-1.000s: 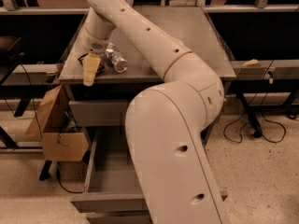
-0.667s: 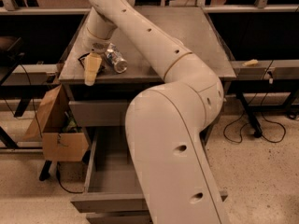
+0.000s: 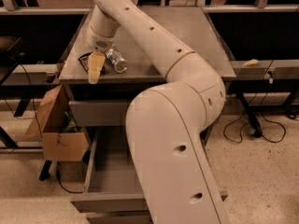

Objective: Place rxbar chocolate into middle drawer

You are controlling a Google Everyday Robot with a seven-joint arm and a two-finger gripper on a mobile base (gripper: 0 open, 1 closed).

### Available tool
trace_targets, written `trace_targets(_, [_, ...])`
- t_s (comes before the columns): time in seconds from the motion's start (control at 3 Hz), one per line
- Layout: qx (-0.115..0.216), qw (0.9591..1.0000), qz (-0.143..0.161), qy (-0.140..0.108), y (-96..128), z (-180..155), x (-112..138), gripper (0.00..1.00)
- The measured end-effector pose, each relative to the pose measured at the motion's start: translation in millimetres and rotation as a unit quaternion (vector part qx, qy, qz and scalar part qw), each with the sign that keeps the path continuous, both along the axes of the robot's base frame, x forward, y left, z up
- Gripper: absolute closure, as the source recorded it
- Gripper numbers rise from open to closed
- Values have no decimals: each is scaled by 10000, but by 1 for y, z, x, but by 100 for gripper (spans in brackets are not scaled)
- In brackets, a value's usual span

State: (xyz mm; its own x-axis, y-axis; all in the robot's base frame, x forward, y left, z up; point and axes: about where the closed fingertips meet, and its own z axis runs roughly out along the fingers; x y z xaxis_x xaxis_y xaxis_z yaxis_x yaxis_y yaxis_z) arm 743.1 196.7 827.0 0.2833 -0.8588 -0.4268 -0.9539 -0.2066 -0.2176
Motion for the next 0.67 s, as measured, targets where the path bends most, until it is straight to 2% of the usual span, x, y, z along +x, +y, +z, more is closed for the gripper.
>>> trace_targets(0.33, [-22,9999,119,30,8,-3,2,0])
trace_targets(0.67, [-62,9997,211,91,15,-8,8,18])
